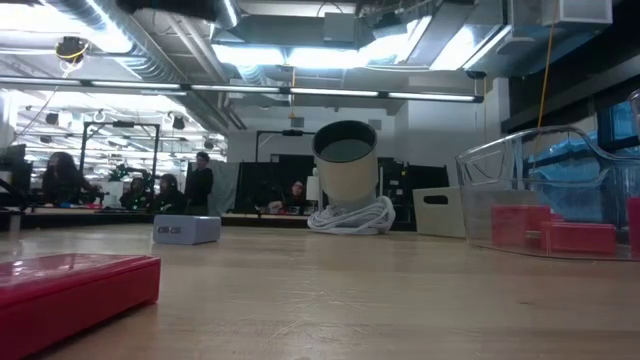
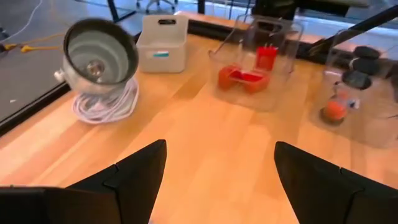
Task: Pick & Place Office items
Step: Put the light blue hourglass into the bottom transparent bin
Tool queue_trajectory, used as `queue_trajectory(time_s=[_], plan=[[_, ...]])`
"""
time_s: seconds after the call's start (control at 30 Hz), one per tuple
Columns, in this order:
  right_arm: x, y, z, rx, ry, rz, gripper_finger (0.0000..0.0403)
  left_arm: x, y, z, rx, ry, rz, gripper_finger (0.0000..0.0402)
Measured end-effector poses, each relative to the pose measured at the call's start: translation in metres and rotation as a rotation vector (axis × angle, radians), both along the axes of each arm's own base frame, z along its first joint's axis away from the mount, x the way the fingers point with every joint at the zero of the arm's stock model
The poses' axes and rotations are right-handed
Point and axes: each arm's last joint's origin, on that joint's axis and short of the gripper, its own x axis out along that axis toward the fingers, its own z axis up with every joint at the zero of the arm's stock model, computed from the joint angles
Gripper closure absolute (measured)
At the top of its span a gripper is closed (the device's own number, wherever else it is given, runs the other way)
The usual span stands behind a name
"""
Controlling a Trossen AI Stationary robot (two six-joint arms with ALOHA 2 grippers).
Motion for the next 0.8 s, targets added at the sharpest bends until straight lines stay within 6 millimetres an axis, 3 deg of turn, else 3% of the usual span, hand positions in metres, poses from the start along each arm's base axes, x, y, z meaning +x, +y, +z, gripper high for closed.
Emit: queue_trajectory(time_s=[0.2,0.4,0.53,0.8], plan=[[-0.021,0.032,-0.021,0.035,0.225,-0.081,0.0209,-0.007,0.005,-0.027,-0.005,0.02,0.057,0.0105],[-0.023,0.05,-0.05,-0.008,0.451,-0.071,0.0209,-0.01,0.009,-0.038,-0.018,0.022,0.09,0.0105],[-0.019,0.057,-0.07,-0.075,0.486,-0.075,0.0209,-0.009,0.009,-0.038,-0.015,0.01,0.096,0.0105],[-0.018,0.055,-0.076,-0.159,0.45,-0.074,0.0209,-0.009,0.009,-0.037,-0.016,0.005,0.096,0.0105]])
